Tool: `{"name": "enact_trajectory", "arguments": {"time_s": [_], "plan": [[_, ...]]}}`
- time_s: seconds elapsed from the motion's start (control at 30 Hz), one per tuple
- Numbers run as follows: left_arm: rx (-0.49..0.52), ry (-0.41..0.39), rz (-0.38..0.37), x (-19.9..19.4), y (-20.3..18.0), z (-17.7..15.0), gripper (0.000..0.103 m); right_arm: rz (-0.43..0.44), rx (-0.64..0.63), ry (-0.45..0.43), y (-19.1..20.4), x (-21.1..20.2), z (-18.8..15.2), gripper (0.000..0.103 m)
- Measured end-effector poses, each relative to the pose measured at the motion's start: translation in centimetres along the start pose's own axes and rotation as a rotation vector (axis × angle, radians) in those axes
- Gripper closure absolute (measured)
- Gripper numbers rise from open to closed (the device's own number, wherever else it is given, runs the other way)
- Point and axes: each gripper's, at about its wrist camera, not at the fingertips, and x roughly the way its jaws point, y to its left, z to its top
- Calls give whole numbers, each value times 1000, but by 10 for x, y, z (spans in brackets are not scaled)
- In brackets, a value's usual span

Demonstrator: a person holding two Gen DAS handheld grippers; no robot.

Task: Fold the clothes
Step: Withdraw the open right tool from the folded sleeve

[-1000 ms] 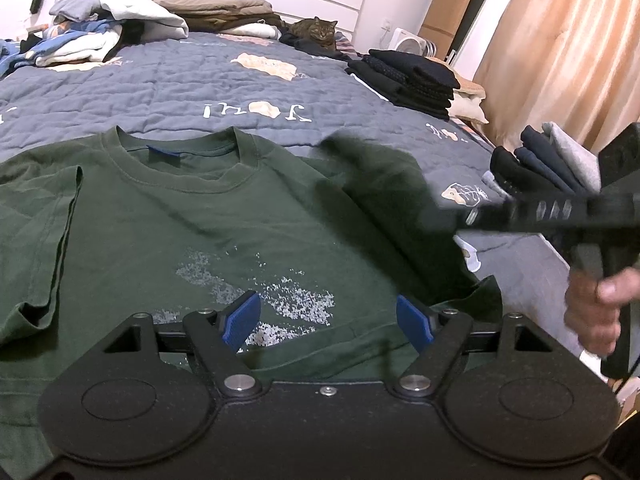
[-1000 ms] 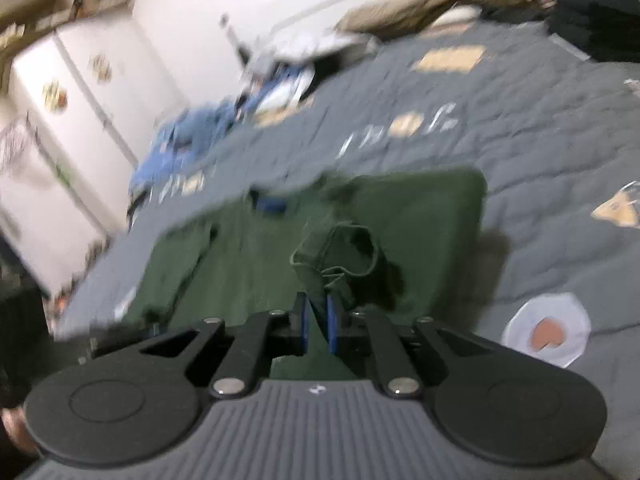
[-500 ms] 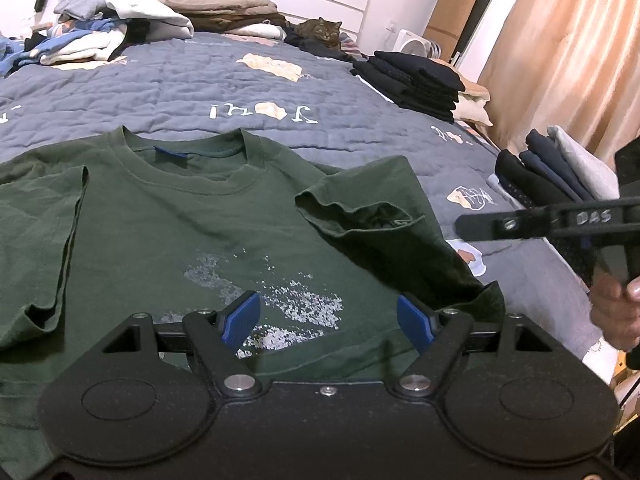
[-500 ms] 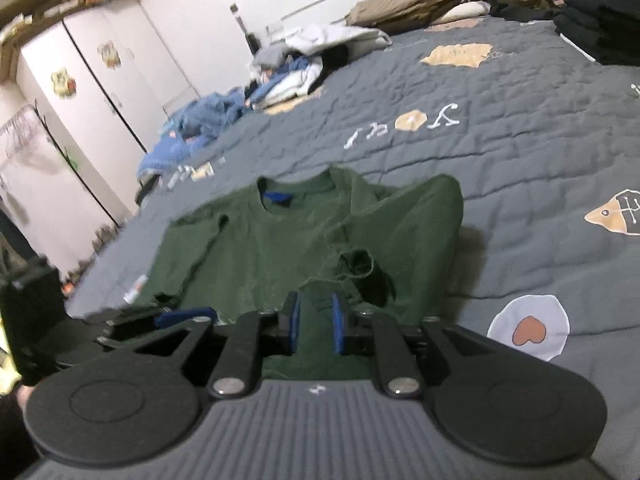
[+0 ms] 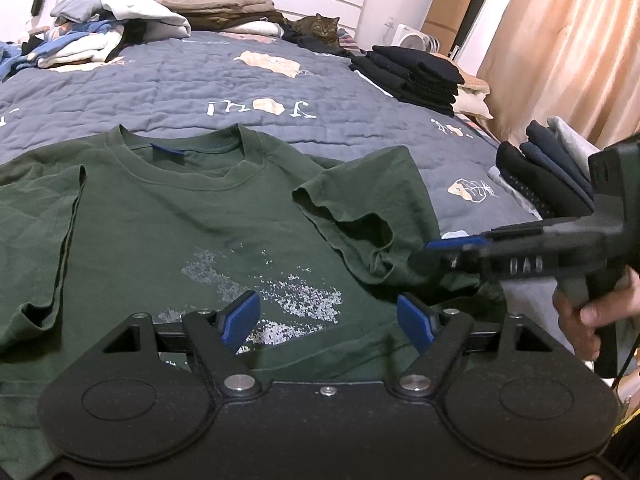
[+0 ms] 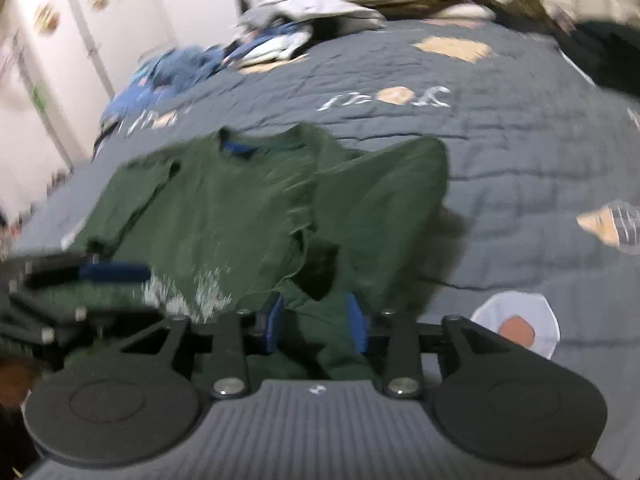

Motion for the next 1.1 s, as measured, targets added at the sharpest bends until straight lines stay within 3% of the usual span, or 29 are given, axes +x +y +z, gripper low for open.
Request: {"name": "enact_trajectory", "arguments": {"time_s": [0.13, 0.27, 0.37, 0.43, 0.5, 0.57, 0.8, 0.93, 1.1], "plan": [[-1, 0, 0, 0, 0, 0, 28, 7, -88, 18, 12, -1, -1, 52], [0, 0, -3, -1, 0, 1, 28, -39, -168, 18, 17, 2, -6, 51], [1, 0, -1, -1, 0, 1, 28, -71, -210, 15, 18, 5, -10, 57], [0, -2, -1, -1, 0, 1, 28, -58, -210, 5, 19, 0, -8, 74], [-2, -2, -1, -1, 1, 2, 28, -21, -209, -6, 19, -7, -6, 79], [-3, -1, 1, 1, 1, 2, 28, 45, -215, -5, 19, -17, -5, 79], [6, 5, 6, 1, 1, 2, 28, 111, -195, 76, 14, -20, -10, 78], [-16, 0, -5, 1, 6, 13, 28, 116, -126, 12, 3, -33, -6, 77], [-18, -34, -10, 12, 15, 50, 28, 104, -47, -62, -10, -39, -1, 77]]}}
